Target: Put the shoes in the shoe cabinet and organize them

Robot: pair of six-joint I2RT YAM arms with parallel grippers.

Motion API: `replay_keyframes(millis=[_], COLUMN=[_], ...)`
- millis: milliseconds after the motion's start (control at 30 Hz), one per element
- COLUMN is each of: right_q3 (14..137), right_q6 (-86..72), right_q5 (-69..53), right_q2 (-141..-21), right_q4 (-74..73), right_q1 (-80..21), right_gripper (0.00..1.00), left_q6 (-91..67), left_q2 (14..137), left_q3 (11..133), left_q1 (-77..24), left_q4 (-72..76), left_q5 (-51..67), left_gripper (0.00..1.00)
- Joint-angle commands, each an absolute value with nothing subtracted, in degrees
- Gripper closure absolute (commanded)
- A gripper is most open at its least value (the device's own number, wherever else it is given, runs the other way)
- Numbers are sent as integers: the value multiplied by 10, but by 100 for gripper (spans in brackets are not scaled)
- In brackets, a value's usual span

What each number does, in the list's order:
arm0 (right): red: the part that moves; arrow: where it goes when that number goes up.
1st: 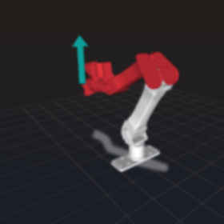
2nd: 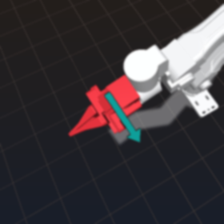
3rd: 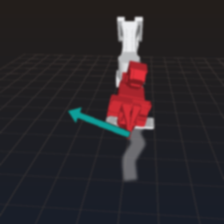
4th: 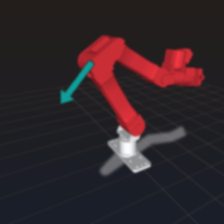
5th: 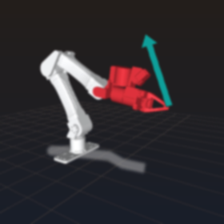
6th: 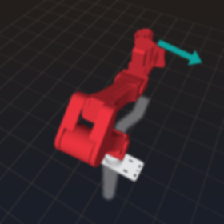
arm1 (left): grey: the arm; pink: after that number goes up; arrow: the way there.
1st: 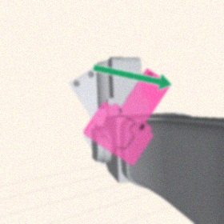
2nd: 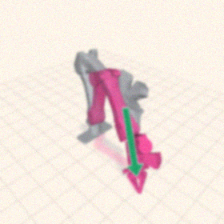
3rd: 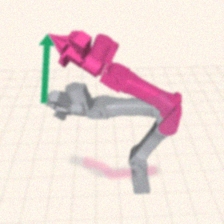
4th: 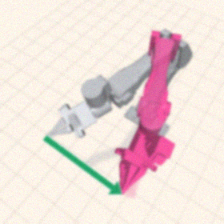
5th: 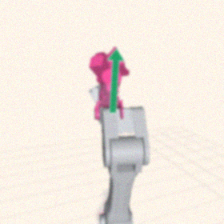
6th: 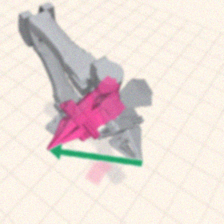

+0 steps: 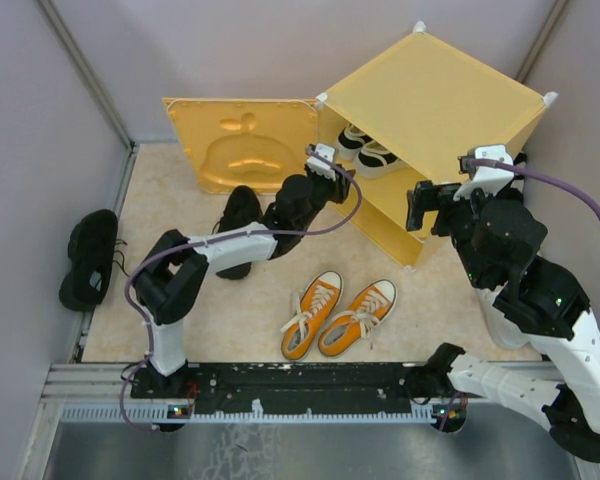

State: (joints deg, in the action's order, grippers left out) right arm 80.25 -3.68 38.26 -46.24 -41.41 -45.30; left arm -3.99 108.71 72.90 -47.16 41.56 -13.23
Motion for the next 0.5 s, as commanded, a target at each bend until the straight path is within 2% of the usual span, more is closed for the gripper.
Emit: replay_keyframes(millis=[0, 233, 467], right_q3=[808, 813, 812], right_q6=[-39, -35, -39], right_q5=[380, 389, 384], right_q2=[-464, -463, -468], right_q4=[-391, -399, -396], right_q1=[-450, -450, -450], right_gripper=[3, 3, 3], left_q6=[-40, -48, -54], left_q2=[1127, 1165, 1132], left_q3=[782, 823, 799], left_q1=[-472, -471, -466], left_q4=[428, 418, 386], left_q5=[-116, -116, -83], left_gripper=[55, 55, 38])
